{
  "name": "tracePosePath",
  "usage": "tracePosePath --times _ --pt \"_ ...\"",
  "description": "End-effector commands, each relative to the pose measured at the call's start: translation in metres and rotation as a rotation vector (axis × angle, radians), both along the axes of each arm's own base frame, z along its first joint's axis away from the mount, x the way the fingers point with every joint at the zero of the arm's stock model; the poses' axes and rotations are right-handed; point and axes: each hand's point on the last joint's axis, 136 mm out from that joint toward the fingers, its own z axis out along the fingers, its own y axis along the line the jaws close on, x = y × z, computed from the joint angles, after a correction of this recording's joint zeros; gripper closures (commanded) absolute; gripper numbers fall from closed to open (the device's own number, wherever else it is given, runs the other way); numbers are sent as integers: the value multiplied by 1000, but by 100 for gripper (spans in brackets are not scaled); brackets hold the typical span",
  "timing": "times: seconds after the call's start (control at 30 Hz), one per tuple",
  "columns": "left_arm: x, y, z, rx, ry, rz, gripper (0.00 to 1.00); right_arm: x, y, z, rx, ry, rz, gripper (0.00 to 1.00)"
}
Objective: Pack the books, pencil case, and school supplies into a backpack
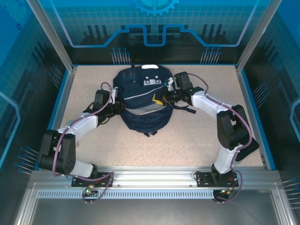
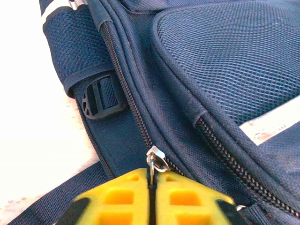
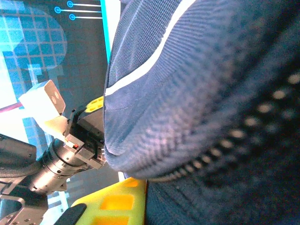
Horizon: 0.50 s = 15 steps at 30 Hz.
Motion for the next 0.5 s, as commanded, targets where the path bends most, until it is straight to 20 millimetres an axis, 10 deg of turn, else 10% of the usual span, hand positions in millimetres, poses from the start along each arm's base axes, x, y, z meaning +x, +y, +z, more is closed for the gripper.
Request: tracePosePath --times 0.0,0.2,0.47 --pt "0 39 8 33 10 189 74 -4 1 1 -27 -21 72 83" --pt "-11 48 21 -9 34 276 26 -19 -25 -1 -146 -42 53 35" --pt "-39 42 55 -101 59 303 4 -52 -138 -23 -540 -55 -155 18"
